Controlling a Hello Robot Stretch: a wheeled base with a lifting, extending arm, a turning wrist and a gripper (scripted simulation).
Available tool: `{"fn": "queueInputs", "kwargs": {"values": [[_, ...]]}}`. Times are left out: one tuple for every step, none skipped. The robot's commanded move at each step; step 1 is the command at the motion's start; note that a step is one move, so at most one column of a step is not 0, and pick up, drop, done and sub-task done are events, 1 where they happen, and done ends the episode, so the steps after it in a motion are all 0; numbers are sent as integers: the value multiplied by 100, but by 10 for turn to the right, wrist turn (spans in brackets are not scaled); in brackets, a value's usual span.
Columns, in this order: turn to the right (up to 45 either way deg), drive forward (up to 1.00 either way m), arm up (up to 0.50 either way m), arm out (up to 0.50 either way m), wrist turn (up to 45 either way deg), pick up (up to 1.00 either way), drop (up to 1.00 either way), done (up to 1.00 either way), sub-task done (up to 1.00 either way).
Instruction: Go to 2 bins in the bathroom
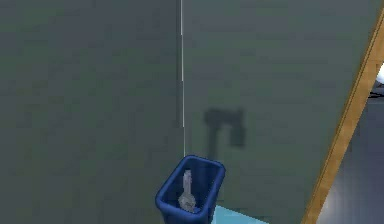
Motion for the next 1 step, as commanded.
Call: {"fn": "queueInputs", "kwargs": {"values": [[0,0,0,0,0,0,0,100,0]]}}
